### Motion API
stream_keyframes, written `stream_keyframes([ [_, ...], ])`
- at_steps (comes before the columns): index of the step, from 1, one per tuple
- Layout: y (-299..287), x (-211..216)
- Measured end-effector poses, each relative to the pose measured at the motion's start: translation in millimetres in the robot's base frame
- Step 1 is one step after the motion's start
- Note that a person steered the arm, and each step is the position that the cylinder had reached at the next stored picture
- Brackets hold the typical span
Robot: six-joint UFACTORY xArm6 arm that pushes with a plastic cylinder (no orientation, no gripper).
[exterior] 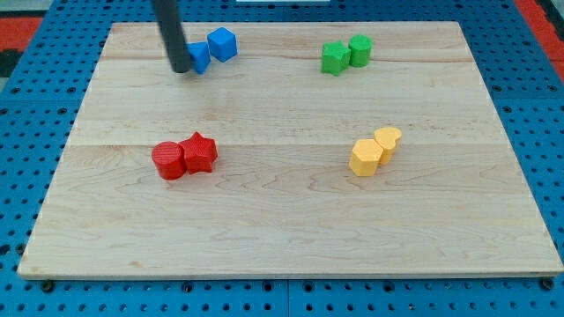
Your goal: Place the blue cube towards the top right side of the blue triangle
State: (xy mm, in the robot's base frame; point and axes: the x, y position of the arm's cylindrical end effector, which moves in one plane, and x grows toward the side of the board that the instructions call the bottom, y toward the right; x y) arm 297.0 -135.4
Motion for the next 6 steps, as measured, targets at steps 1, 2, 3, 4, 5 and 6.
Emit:
stream_keyframes([
  [1,-79.3,-29.7],
  [2,-84.9,-103.1],
  [3,-48.4,-105.2],
  [4,71.8,-104.6],
  [5,122.3,-104.8],
  [6,55.7,-92.4],
])
